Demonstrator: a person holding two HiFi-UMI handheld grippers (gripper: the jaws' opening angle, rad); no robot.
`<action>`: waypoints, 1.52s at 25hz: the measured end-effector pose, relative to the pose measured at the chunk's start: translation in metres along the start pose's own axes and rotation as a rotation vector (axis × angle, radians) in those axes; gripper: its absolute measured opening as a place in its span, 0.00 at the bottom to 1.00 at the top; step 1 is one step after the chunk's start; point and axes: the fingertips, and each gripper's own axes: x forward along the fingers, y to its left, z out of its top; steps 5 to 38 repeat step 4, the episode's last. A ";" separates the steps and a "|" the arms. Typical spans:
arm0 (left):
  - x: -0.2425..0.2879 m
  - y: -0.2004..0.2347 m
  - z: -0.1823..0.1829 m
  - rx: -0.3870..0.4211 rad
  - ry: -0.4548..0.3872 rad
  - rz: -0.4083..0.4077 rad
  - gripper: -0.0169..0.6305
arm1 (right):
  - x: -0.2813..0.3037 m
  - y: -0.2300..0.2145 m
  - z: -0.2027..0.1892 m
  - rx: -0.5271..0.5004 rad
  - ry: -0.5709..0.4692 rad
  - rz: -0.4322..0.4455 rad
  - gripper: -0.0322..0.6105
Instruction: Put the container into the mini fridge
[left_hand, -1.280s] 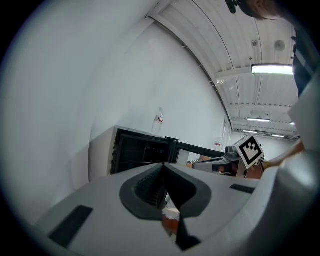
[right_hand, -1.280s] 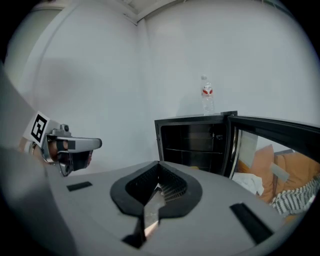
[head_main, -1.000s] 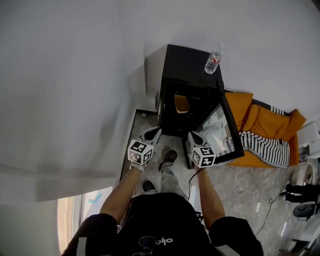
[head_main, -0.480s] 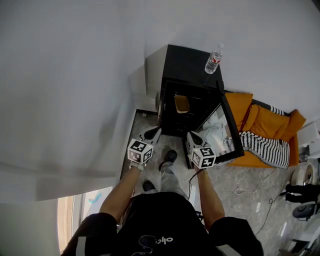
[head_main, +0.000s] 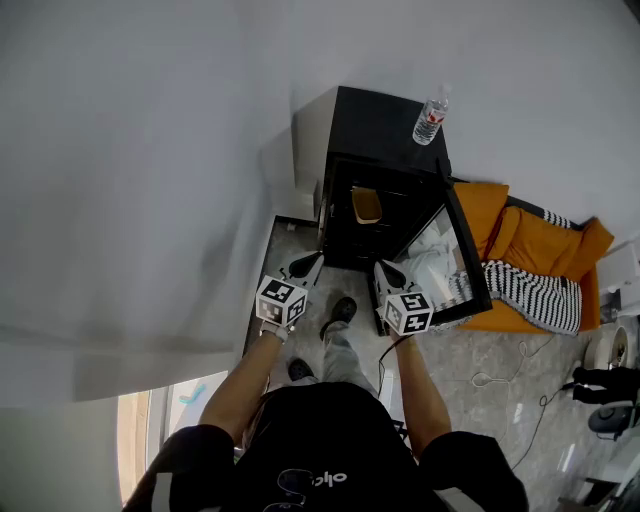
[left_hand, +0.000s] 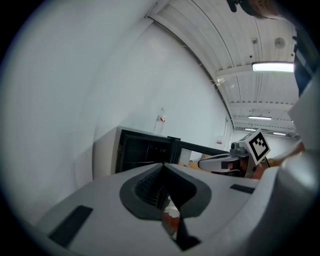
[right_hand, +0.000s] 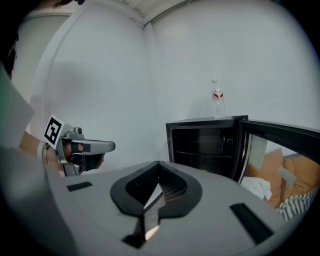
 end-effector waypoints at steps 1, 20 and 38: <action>0.000 0.000 0.000 0.001 0.000 0.000 0.04 | 0.001 0.000 -0.001 0.001 0.000 0.000 0.06; 0.001 0.002 -0.001 0.001 0.000 -0.001 0.04 | 0.003 0.000 -0.003 0.004 0.000 0.002 0.06; 0.001 0.002 -0.001 0.001 0.000 -0.001 0.04 | 0.003 0.000 -0.003 0.004 0.000 0.002 0.06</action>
